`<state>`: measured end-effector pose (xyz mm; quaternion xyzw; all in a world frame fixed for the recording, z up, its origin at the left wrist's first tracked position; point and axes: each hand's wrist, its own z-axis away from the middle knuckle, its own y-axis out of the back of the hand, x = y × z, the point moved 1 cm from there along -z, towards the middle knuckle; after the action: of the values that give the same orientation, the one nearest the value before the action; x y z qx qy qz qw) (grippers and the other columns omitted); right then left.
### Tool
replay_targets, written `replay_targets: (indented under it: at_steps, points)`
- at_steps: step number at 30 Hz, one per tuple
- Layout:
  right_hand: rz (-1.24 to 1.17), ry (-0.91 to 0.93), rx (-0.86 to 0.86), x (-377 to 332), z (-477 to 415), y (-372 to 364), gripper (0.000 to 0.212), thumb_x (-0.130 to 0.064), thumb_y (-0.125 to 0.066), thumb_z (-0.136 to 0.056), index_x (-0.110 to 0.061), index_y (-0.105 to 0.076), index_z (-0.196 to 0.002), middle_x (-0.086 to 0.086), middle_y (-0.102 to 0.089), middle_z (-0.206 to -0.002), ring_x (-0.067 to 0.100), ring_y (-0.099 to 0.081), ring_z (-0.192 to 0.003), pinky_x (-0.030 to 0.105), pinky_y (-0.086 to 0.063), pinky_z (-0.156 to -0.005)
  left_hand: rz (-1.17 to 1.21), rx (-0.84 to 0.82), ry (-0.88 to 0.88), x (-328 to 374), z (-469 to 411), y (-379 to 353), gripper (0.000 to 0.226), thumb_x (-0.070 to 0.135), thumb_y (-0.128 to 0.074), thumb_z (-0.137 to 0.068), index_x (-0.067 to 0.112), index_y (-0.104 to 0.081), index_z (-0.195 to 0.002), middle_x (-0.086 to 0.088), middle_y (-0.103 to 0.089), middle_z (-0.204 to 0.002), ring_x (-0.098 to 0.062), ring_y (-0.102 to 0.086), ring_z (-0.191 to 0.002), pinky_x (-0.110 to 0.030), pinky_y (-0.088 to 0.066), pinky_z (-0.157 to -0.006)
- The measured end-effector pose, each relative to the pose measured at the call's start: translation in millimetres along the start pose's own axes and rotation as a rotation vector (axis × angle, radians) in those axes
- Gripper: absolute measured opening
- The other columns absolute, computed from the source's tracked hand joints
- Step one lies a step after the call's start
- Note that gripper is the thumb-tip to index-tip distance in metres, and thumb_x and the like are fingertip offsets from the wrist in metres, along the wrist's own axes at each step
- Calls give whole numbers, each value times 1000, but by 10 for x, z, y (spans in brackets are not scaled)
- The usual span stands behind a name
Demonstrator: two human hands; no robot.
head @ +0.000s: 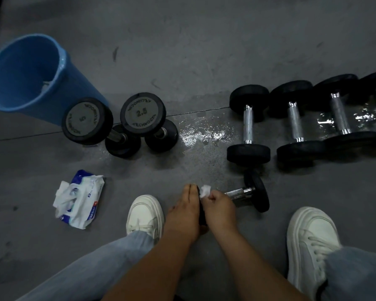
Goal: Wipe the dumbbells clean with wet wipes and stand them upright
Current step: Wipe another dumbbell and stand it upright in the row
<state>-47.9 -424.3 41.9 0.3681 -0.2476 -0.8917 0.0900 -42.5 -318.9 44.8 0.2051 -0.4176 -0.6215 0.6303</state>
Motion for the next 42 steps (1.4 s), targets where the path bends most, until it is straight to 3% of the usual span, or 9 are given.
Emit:
replay_targets:
  at_steps: [3, 14, 19, 24, 28, 30, 33, 38, 42]
  points:
    - [307, -8, -74, -61, -105, 66, 34, -34, -44, -96, -9, -67, -88, 12, -69, -94, 28, -65, -93, 26, -42, -70, 3, -8, 4, 1, 16, -20, 112, 41, -75, -76, 16, 0, -155, -2, 0, -163, -26, -38, -139, -38, -40, -101]
    - [105, 90, 2, -27, -53, 59, 29, -38, -54, -93, -14, -57, -76, 9, -68, -84, 27, -63, -82, 26, -39, -63, 39, 17, -2, -3, 10, -26, 111, 44, -77, -73, 19, -5, -154, 1, -7, -161, -28, -51, -127, -39, -46, -91]
    - [220, -35, -49, 326, 105, -43, 25, -35, -53, -91, -15, -69, -96, 4, -72, -94, 24, -67, -94, 28, -50, -75, 24, -15, 28, 16, 42, -14, 114, 46, -76, -76, 18, 1, -155, 0, 3, -164, -31, -47, -132, -40, -42, -98]
    - [-376, -212, 15, 377, 156, -145, 9, -21, -67, -88, -15, -74, -88, -1, -74, -91, 10, -66, -85, 21, -47, -77, 19, -38, 44, 5, 8, -8, 116, 43, -78, -74, 17, 2, -155, 1, 5, -165, -33, -49, -130, -39, -42, -99]
    - [-850, -602, -186, 377, 99, -121, 14, -13, -59, -90, -9, -70, -82, 2, -68, -65, 13, -61, -59, 22, -45, -55, 10, -48, 51, 2, -3, -22, 118, 41, -77, -74, 18, 5, -155, 0, 7, -165, -33, -45, -134, -39, -40, -103]
    - [-893, -616, -216, 397, 91, -95, 14, -14, -60, -90, -8, -69, -82, 7, -71, -70, 16, -62, -62, 23, -46, -57, 3, -67, 54, -6, -19, -17, 118, 40, -77, -73, 18, 5, -155, 0, 7, -165, -34, -46, -133, -40, -41, -103]
    - [-704, -404, -109, 366, 174, -121, 11, -7, -65, -86, -8, -70, -76, 15, -73, -82, 17, -64, -70, 27, -50, -70, 15, -71, 50, -12, -24, -9, 118, 41, -77, -73, 18, 4, -155, 0, 6, -165, -33, -46, -133, -40, -40, -103]
    - [-94, 41, 29, 96, 66, -19, 14, -25, -59, -91, -18, -66, -81, 0, -68, -77, 16, -63, -74, 23, -38, -60, 54, -37, 26, 1, -11, 8, 114, 43, -78, -75, 17, 0, -154, -2, 1, -164, -31, -50, -129, -40, -44, -98]
    - [280, 99, -27, 76, 22, 32, 22, -31, -53, -92, -13, -65, -88, 8, -69, -90, 26, -64, -90, 24, -35, -65, 55, -32, 23, 7, 24, -13, 111, 48, -73, -79, 16, 2, -155, -2, 6, -165, -30, -44, -136, -41, -42, -102]
